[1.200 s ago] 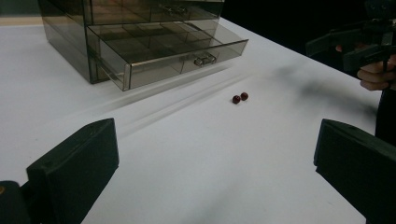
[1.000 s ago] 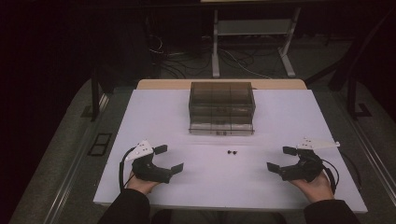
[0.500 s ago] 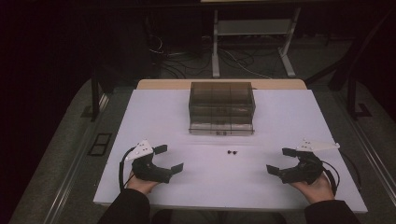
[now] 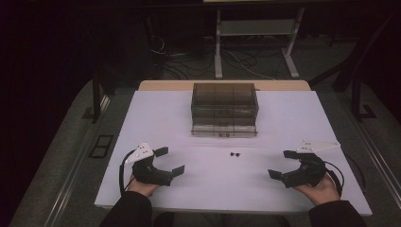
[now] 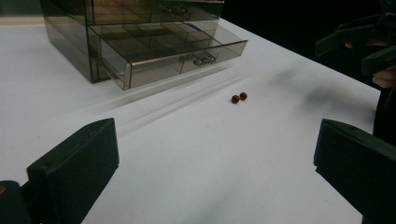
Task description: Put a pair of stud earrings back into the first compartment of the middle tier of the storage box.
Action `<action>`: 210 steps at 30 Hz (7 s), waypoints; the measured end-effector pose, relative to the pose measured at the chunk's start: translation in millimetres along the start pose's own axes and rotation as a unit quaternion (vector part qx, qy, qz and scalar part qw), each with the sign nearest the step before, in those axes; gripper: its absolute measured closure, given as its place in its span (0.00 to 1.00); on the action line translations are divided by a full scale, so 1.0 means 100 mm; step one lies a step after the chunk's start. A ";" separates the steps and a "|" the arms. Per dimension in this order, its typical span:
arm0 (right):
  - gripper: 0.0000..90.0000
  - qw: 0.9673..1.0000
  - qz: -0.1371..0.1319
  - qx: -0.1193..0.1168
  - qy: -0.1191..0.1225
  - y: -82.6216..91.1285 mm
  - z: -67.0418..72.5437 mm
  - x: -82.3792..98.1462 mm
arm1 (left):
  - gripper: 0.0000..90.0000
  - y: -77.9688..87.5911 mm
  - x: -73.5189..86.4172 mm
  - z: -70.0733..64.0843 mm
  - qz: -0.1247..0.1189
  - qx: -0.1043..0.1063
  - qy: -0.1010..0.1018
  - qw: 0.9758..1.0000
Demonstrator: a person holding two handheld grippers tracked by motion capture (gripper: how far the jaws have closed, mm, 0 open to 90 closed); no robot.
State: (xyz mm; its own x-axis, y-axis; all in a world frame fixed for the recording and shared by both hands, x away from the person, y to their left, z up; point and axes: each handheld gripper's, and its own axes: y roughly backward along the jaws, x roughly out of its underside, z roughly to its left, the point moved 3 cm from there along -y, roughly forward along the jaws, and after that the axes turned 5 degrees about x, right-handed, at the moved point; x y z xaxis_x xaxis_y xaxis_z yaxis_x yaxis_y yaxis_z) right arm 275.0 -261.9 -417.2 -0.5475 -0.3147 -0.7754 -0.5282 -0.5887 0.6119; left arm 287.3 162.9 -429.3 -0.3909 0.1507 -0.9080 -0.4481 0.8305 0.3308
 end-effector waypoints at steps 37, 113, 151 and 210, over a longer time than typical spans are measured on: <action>0.00 0.997 0.043 -0.040 0.057 -0.33 0.05 -0.59 | 0.00 0.00 0.00 0.00 -0.001 0.001 0.006 1.000; 0.86 0.976 0.124 -0.049 0.172 -1.37 0.01 -0.46 | 0.00 -0.01 -0.01 -0.01 -0.006 0.027 0.012 1.000; 0.86 0.974 0.113 -0.082 0.179 -1.04 0.04 -1.36 | 0.00 -0.01 -0.01 -0.01 -0.008 0.028 0.016 0.999; 0.74 0.967 0.136 -0.084 0.196 -2.11 0.33 -1.92 | 0.00 0.02 -0.02 0.02 -0.012 0.034 0.018 0.999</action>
State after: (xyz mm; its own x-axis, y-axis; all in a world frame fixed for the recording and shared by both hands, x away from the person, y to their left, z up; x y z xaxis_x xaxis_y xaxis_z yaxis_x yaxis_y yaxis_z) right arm 470.3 -52.7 -392.3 -0.3460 -0.7140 -0.6087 -0.2675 -0.5468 0.7934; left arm 288.9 165.5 -427.4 -0.4104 0.1116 -0.9051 -0.4022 0.8686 0.2894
